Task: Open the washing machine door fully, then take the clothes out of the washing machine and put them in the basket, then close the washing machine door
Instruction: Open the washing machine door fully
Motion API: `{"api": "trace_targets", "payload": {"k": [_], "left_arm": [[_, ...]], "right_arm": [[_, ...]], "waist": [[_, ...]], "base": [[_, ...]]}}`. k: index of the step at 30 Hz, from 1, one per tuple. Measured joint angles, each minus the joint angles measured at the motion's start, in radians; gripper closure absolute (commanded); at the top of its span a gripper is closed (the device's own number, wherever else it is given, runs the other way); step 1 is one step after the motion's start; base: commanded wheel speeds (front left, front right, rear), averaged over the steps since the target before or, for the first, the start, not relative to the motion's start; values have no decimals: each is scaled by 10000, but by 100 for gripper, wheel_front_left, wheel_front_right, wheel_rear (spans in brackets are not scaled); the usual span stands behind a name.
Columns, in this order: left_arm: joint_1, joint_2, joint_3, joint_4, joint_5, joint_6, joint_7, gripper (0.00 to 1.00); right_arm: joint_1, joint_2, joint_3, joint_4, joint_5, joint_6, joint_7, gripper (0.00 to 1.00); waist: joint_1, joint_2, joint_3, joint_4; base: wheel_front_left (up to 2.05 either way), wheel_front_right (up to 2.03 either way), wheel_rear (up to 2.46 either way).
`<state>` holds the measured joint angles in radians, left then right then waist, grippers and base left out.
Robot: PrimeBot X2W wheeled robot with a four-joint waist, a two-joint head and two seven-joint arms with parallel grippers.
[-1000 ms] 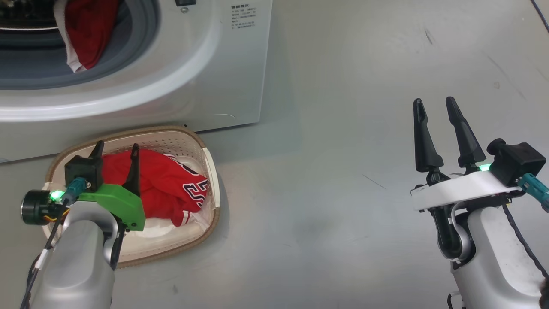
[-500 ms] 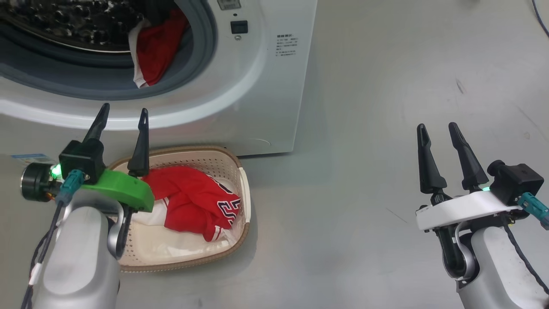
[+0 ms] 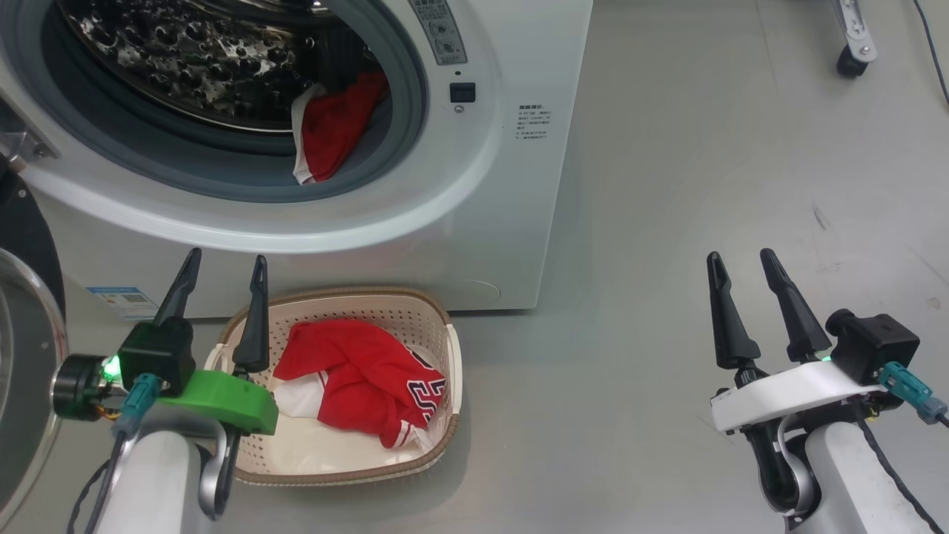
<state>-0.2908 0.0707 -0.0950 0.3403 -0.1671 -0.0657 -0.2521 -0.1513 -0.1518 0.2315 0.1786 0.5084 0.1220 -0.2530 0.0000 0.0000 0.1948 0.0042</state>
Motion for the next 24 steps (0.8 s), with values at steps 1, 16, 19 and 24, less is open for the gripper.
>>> {"api": "trace_targets", "payload": {"k": [1, 16, 19, 24], "left_arm": [[94, -23, 4, -75, -2, 2, 0, 0], [1197, -171, 12, -1072, -75, 171, 0, 0], [1323, -174, -8, -1210, -75, 178, 0, 0], [1457, -178, -10, -1383, -75, 180, 0, 0]], "right_arm": [[21, 0, 6, 0, 0, 0, 0, 0], [287, 15, 251, -48, 12, 0, 0, 0], [288, 13, 276, -63, 13, 0, 0, 0], [288, 12, 295, -94, 13, 0, 0, 0]], "waist": [[0, 0, -60, 27], [0, 0, -451, 269], [0, 0, -450, 287], [0, 0, -434, 289]], "base": [[0, 0, 0], [0, 0, 0], [0, 0, 0], [0, 0, 0]]}}
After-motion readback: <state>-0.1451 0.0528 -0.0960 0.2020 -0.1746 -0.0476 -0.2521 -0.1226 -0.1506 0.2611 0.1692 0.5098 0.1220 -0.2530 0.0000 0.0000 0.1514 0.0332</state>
